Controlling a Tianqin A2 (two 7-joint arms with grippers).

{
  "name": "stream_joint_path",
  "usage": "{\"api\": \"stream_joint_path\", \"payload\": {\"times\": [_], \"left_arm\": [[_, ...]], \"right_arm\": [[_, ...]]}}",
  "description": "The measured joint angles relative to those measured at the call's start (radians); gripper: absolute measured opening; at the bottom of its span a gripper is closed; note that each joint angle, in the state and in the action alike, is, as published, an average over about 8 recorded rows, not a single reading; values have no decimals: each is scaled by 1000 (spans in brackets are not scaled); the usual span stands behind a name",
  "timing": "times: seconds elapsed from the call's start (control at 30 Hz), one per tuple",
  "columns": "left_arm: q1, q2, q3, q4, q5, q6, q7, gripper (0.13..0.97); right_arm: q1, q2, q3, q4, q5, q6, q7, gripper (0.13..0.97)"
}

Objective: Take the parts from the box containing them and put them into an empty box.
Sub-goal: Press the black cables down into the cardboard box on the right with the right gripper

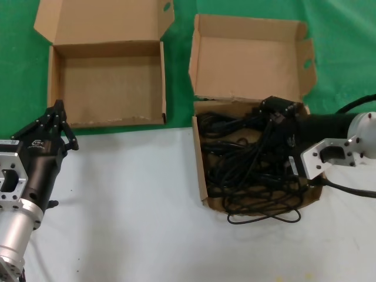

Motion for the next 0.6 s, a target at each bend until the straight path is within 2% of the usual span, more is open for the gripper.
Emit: {"api": "stream_joint_path", "payload": {"times": [0.03, 0.3, 0.33, 0.6], "left_arm": [[0, 0, 0, 0, 0, 0, 0, 146], [0, 0, 0, 0, 0, 0, 0, 145], [0, 0, 0, 0, 0, 0, 0, 145], [0, 0, 0, 0, 0, 0, 0, 145]], "right_arm": [[0, -2, 0, -1, -1, 0, 0, 793], [-8, -9, 6, -9, -7, -4, 0, 610], [-10, -9, 7, -10, -6, -4, 0, 610], [-25, -10, 11, -18, 2, -3, -6, 400]]}}
